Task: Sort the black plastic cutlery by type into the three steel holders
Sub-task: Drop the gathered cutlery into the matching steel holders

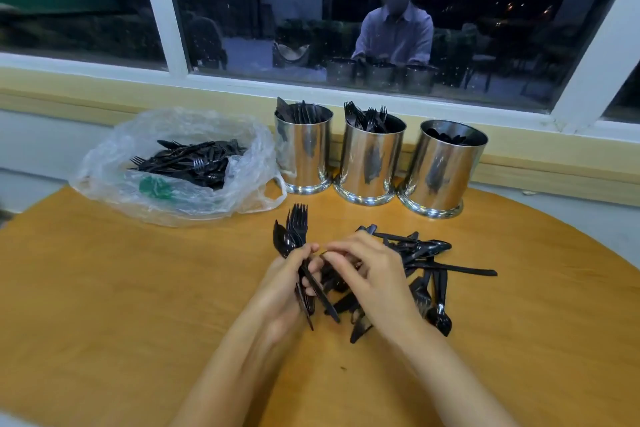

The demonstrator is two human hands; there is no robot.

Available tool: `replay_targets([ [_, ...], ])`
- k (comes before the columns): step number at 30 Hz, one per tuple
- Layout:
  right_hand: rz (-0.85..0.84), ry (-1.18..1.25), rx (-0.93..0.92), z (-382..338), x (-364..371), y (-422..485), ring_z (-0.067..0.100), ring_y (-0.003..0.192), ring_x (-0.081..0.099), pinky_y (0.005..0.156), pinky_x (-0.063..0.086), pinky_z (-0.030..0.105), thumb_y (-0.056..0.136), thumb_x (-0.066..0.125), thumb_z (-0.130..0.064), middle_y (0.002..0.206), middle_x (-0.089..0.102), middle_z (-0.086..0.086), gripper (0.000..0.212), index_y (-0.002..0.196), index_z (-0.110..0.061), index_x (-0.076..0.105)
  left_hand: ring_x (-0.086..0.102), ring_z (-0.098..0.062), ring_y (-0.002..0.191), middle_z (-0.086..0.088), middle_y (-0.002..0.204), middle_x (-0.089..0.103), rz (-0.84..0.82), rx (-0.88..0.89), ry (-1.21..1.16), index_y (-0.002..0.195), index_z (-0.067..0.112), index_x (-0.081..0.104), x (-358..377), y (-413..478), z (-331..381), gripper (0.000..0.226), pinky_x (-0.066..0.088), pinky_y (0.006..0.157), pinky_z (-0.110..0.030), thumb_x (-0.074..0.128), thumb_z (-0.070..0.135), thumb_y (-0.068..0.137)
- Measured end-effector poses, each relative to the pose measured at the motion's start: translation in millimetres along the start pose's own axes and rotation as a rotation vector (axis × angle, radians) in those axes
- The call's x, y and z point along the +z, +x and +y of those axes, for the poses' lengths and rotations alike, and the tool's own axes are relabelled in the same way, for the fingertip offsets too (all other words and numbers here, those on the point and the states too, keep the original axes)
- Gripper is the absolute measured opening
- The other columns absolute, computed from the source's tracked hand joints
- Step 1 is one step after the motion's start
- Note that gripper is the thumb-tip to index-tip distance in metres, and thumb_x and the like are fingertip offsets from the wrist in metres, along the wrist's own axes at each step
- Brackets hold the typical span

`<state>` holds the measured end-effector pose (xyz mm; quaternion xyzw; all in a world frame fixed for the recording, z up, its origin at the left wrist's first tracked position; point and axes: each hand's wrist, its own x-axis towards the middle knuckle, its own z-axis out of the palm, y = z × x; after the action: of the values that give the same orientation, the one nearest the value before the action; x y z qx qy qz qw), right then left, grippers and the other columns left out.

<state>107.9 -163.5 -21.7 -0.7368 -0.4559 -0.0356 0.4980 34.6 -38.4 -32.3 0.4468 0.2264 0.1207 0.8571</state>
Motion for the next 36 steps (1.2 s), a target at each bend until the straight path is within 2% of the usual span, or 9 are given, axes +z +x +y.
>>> replay_targets([
  [5,-0.405,-0.112,0.095,-7.9,-4.0,57.1,0.009,0.065,0.062,0.068,0.050,0.017,0.090,0.066,-0.013,0.108,0.062,-0.023,0.049,0.133,-0.034,0.055,0.029,-0.007,0.049,0.003,0.061,0.035,-0.272,-0.138,0.243,0.088,0.014,0.050,-4.5,0.7,8.4,0.019,0.028,0.047,-0.020,0.041,0.020,0.104],
  [8,-0.530,-0.323,0.080,-5.9,-2.6,78.7,-0.010,0.063,0.057,0.067,0.048,0.025,0.086,0.071,-0.019,0.087,0.065,-0.021,0.030,0.113,-0.031,0.067,0.026,-0.008,0.050,0.003,0.060,0.034,-0.339,-0.221,0.280,0.090,0.013,0.050,-7.9,9.7,16.3,0.017,0.027,0.046,-0.019,0.043,0.018,0.104],
  [12,-0.438,-0.330,0.121,-4.1,-8.4,93.8,-0.001,0.072,0.062,0.072,0.051,0.032,0.087,0.070,-0.022,0.079,0.069,-0.015,0.008,0.093,-0.025,0.074,0.035,-0.010,0.054,0.002,0.060,0.035,-0.375,-0.260,0.247,0.095,0.009,0.053,-0.3,23.8,24.2,0.014,0.034,0.050,-0.021,0.045,0.016,0.103],
  [16,-0.351,-0.369,0.116,1.8,-19.2,92.9,0.000,0.067,0.063,0.073,0.052,0.026,0.089,0.067,-0.024,0.098,0.072,-0.010,0.019,0.107,-0.027,0.071,0.038,-0.010,0.054,0.002,0.062,0.038,-0.424,-0.257,0.211,0.099,0.007,0.055,15.1,31.2,21.3,0.012,0.038,0.050,-0.021,0.050,0.018,0.102],
  [18,-0.207,-0.282,0.113,1.5,-31.9,82.6,-0.001,0.059,0.055,0.067,0.047,0.015,0.088,0.070,-0.020,0.108,0.068,-0.010,0.031,0.118,-0.021,0.067,0.038,-0.009,0.051,0.003,0.062,0.038,-0.394,-0.248,0.169,0.103,0.006,0.055,18.2,32.1,15.2,0.015,0.037,0.046,-0.020,0.048,0.019,0.102],
  [22,0.098,-0.215,0.300,15.3,-62.5,38.4,0.007,0.050,0.053,0.060,0.050,0.022,0.089,0.069,-0.019,0.096,0.067,-0.012,0.023,0.112,-0.019,0.068,0.036,-0.007,0.046,0.003,0.060,0.038,-0.253,-0.195,0.072,0.108,0.004,0.054,8.2,26.8,-0.7,0.019,0.034,0.041,-0.018,0.044,0.019,0.102],
  [27,-0.052,-0.386,0.567,50.3,-72.3,-16.2,0.002,0.059,0.054,0.059,0.044,0.016,0.091,0.066,-0.021,0.091,0.068,-0.003,0.008,0.098,-0.019,0.069,0.036,-0.006,0.044,0.003,0.059,0.038,-0.119,-0.124,-0.022,0.103,0.004,0.054,-5.5,8.7,-11.4,0.017,0.033,0.040,-0.017,0.043,0.016,0.103],
  [33,-0.098,-0.433,0.631,72.8,-56.0,4.3,0.017,0.085,0.062,0.081,0.054,0.036,0.092,0.065,-0.026,0.090,0.065,-0.001,0.026,0.114,-0.013,0.062,0.036,-0.006,0.043,0.003,0.057,0.039,-0.034,-0.090,-0.053,0.102,0.004,0.055,0.7,-9.0,-16.6,0.015,0.033,0.039,-0.017,0.044,0.014,0.103],
  [36,-0.142,-0.575,0.680,78.5,-38.8,19.4,0.027,0.087,0.063,0.076,0.056,0.042,0.091,0.066,-0.025,0.096,0.065,0.009,0.028,0.112,-0.010,0.055,0.036,-0.007,0.044,0.003,0.057,0.039,-0.034,-0.093,-0.021,0.102,0.004,0.056,1.7,-15.0,-14.6,0.014,0.034,0.040,-0.018,0.045,0.014,0.103],
])
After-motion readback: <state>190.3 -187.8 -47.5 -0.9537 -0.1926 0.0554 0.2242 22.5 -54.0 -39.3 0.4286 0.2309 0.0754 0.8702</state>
